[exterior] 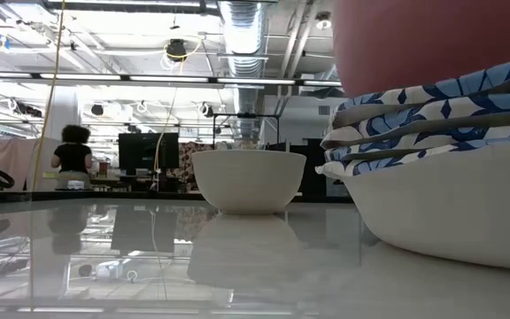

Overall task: Nest bowls inside each other
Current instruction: Stack the pink bowl on top of the white patterned bowl, then stack the gray bowl on top of the pink bowl

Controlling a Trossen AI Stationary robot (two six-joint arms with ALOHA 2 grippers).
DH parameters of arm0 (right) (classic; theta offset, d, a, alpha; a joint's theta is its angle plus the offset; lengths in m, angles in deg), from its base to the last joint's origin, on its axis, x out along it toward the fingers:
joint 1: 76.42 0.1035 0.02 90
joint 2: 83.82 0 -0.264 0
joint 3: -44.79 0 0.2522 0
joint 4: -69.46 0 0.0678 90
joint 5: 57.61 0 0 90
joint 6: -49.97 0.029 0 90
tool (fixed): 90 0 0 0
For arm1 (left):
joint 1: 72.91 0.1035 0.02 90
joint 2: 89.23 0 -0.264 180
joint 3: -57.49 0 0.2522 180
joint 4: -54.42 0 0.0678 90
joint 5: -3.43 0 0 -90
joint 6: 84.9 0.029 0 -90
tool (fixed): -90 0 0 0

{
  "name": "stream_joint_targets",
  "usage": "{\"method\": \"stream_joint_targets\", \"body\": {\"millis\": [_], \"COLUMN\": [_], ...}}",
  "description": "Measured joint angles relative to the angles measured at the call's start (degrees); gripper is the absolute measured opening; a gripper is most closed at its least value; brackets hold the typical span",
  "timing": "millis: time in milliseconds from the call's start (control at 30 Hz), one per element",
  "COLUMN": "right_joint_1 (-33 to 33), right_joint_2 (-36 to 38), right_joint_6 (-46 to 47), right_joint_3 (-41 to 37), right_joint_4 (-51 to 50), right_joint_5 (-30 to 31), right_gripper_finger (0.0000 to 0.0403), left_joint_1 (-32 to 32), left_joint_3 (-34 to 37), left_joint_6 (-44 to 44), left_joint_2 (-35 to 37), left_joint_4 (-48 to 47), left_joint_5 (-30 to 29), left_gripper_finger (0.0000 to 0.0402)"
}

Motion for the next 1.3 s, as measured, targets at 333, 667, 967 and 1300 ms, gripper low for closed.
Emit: {"method": "stream_joint_targets", "body": {"millis": [333,667,967,1300], "right_joint_1": [0.57,0.60,-0.04,-0.13], "right_joint_2": [-3.96,-4.55,-2.95,3.39], "right_joint_6": [1.60,0.23,-1.49,-0.65], "right_joint_3": [-0.88,-0.88,0.61,7.51], "right_joint_4": [-0.40,-1.40,-2.35,-16.31], "right_joint_5": [-0.77,-2.31,-1.19,9.01], "right_gripper_finger": [0.0007,0.0067,0.0102,0.0122], "left_joint_1": [0.00,0.00,0.00,0.49], "left_joint_3": [0.04,0.04,0.02,0.00], "left_joint_6": [0.18,-0.66,-1.88,-9.44], "left_joint_2": [-2.00,-1.91,-2.87,-13.97], "left_joint_4": [-0.35,-0.25,-4.18,-12.07], "left_joint_5": [0.00,-1.32,2.66,10.48], "left_gripper_finger": [0.0231,0.0231,0.0231,0.0231]}}
